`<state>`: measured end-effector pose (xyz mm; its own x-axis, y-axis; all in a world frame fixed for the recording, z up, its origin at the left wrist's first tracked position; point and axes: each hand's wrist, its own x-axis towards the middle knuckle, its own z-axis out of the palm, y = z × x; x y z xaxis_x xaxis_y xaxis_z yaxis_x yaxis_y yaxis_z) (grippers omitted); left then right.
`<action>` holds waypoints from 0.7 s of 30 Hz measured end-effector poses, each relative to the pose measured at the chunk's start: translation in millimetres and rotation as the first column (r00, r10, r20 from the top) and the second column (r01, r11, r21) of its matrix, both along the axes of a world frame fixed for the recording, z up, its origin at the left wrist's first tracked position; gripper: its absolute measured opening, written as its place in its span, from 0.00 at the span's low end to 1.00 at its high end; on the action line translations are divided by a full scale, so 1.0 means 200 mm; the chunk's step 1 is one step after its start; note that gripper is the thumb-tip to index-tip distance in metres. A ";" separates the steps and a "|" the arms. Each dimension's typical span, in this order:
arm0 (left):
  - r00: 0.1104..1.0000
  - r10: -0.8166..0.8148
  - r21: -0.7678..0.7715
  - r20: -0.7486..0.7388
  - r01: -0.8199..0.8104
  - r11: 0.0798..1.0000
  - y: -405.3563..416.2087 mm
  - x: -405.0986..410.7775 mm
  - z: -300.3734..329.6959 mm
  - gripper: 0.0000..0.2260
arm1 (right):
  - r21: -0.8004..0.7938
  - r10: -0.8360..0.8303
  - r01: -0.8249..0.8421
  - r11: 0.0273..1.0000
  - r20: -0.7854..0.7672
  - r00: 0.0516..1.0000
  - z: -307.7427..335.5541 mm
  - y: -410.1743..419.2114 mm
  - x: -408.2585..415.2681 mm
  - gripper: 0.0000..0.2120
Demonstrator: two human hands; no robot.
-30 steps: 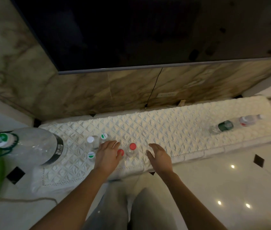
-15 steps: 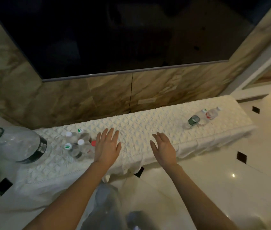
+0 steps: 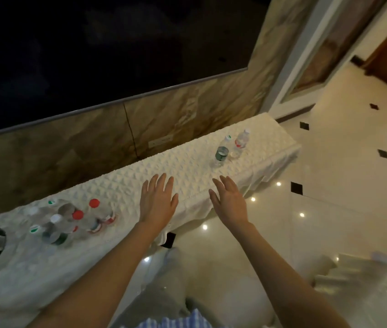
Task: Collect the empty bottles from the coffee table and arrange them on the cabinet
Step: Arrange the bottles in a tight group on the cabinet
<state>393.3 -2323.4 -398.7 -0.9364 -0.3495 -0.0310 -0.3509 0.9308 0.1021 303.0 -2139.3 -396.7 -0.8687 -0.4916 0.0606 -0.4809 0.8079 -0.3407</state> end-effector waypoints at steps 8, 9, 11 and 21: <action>0.999 -0.043 0.044 0.001 0.043 0.998 0.07 -0.50 -0.02 0.24 | 0.067 -0.071 0.071 0.995 -0.009 0.997 -0.02 0.06 -0.42 0.21; 0.999 -0.045 0.047 0.006 0.045 0.998 0.07 -0.58 -0.03 0.24 | 0.077 -0.078 0.078 0.994 -0.008 0.997 -0.02 0.05 -0.50 0.21; 0.999 -0.046 0.049 0.013 0.045 0.998 0.05 -0.74 -0.05 0.25 | 0.089 -0.090 0.089 0.992 0.007 0.996 -0.02 0.04 -0.67 0.22; 1.000 -0.026 0.140 0.011 0.024 0.990 0.05 -1.34 -0.10 0.26 | 0.063 -0.117 0.116 0.991 0.024 0.993 -0.07 0.08 -1.32 0.20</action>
<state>125.3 -2314.2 -418.6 -0.9442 -0.3171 -0.0895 -0.3294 0.9163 0.2277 38.4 -2123.4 -411.6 -0.9212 -0.3889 0.0090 -0.3734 0.8777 -0.3004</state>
